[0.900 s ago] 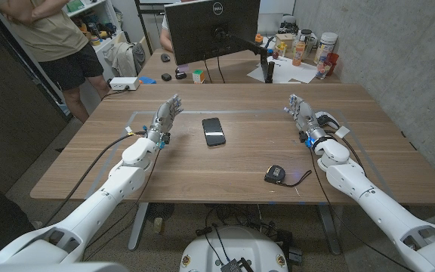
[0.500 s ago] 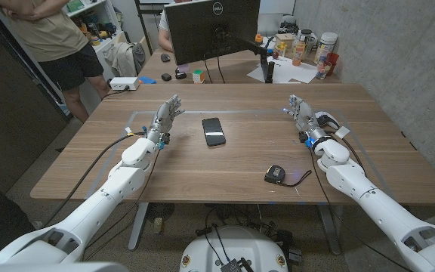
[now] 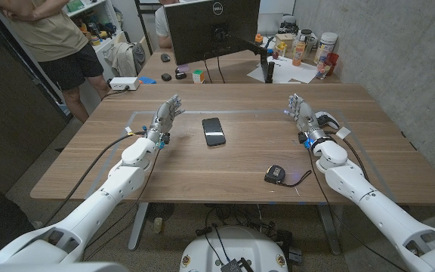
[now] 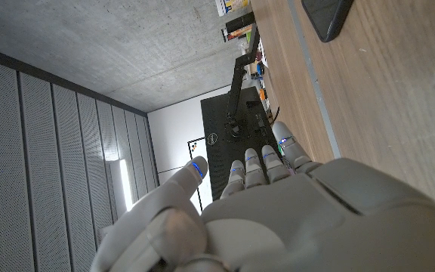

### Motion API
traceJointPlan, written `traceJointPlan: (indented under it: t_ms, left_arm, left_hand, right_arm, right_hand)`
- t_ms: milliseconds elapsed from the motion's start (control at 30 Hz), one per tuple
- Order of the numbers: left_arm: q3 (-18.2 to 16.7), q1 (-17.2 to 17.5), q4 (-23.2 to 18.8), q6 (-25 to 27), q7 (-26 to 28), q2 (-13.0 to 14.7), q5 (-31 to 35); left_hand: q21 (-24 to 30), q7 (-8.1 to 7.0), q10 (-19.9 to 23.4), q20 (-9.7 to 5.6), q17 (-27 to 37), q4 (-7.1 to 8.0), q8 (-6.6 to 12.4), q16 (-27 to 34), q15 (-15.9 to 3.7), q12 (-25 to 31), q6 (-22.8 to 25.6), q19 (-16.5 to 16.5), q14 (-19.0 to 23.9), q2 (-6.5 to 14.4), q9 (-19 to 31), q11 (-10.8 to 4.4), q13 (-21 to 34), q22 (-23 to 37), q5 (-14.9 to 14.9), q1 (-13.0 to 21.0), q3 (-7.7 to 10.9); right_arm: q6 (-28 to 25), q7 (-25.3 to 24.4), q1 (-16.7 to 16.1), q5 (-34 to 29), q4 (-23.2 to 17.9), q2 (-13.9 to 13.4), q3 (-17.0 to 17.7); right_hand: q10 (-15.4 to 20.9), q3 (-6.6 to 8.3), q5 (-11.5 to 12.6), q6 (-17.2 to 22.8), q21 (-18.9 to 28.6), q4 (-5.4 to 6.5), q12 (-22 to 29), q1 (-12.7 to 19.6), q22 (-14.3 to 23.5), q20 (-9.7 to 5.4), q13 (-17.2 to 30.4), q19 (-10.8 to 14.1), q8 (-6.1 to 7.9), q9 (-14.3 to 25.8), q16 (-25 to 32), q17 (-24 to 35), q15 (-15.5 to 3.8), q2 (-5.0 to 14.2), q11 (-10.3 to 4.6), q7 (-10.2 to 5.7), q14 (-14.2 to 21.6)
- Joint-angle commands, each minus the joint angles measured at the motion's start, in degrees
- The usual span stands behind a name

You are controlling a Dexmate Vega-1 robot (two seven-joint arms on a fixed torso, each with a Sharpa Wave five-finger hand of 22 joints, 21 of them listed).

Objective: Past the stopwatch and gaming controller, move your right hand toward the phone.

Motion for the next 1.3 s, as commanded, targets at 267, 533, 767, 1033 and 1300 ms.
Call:
traceJointPlan:
  t_ms: [267, 533, 767, 1033, 1300]
  left_arm:
    - [0.2, -0.3, 0.0, 0.1, -0.8, 0.3, 0.1]
    - [0.3, -0.2, -0.2, 0.3, -1.0, 0.7, 0.2]
    - [0.4, -0.6, -0.1, 0.5, -1.5, 0.9, 0.2]
    - [0.7, -1.5, 0.9, 0.8, -2.7, 1.0, 0.2]
    - [1.0, -2.1, 1.8, 0.9, -3.9, 1.1, 0.2]
  left_hand:
    - [0.4, 0.41, 0.6, 0.44, 0.1, -0.09, 0.3, 0.3, -0.11, 0.5, 0.0, -0.9, -0.5, 2.9, 0.2, -0.06, 0.3, 0.2, 0.4, 0.4, 0.28]
    - [0.4, 0.39, 0.6, 0.7, 0.1, -0.09, 0.31, 0.3, -0.12, 0.5, 0.0, -0.9, -0.5, 2.9, 0.2, -0.11, 0.3, 0.2, 0.4, 0.4, 0.29]
    - [0.4, 0.42, 0.6, 0.72, 0.1, -0.11, 0.3, 0.3, -0.17, 0.5, 0.0, -0.9, -0.5, 3.0, 0.2, -0.09, 0.3, 0.2, 0.4, 0.4, 0.31]
    - [0.5, 0.45, 0.6, 0.74, 0.1, -0.11, 0.3, 0.3, -0.14, 0.5, 0.0, -1.0, -0.5, 3.0, 0.2, -0.2, 0.3, 0.2, 0.4, 0.4, 0.31]
    - [0.5, 0.42, 0.6, 0.63, 0.1, -0.12, 0.31, 0.3, -0.16, 0.5, 0.0, -0.9, -0.5, 3.0, 0.2, -0.08, 0.3, 0.2, 0.4, 0.4, 0.32]
  right_arm:
    - [-7.2, -12.9, -2.6, -13.2, -12.2, -1.6, -3.4]
    - [-9.4, -13.8, -2.5, -16.0, -14.3, -1.0, -5.3]
    - [-10.0, -13.0, -1.8, -17.4, -14.6, 0.1, -7.2]
    - [-8.1, -10.5, -0.4, -18.0, -13.8, 2.1, -9.6]
    - [-8.3, -9.7, 1.1, -21.2, -14.6, 3.1, -12.1]
  right_hand:
    - [0.4, -0.8, -0.2, 0.5, -0.8, -1.32, 0.0, 0.5, 0.2, 2.17, 0.3, -0.2, 0.24, 0.2, -0.2, -0.1, 1.2, -1.0, -0.83, -1.01, 0.6]
    - [0.6, -1.05, -0.3, 0.4, -1.0, -1.8, -0.1, 0.7, 0.2, 2.3, 0.3, 0.0, 0.13, 0.2, -0.2, -0.1, 1.52, -1.44, -0.84, -1.1, 1.0]
    - [0.6, -1.21, -0.3, 0.3, -1.2, -2.22, -0.2, 0.9, 0.2, 2.35, 0.3, 0.1, 0.04, 0.2, -0.3, -0.2, 1.57, -1.67, -1.19, -1.19, 1.2]
    - [0.6, -1.38, -0.3, 0.1, -1.4, -2.65, -0.3, 1.1, 0.2, 2.4, 0.3, 0.3, -0.06, 0.2, -0.4, -0.2, 1.82, -1.85, -0.8, -1.43, 1.5]
    - [0.7, -1.64, -0.3, 0.1, -1.7, -3.26, -0.4, 1.3, 0.3, 2.51, 0.3, 0.8, -0.07, 0.2, -0.3, -0.2, 2.21, -2.13, -1.33, -2.11, 2.6]
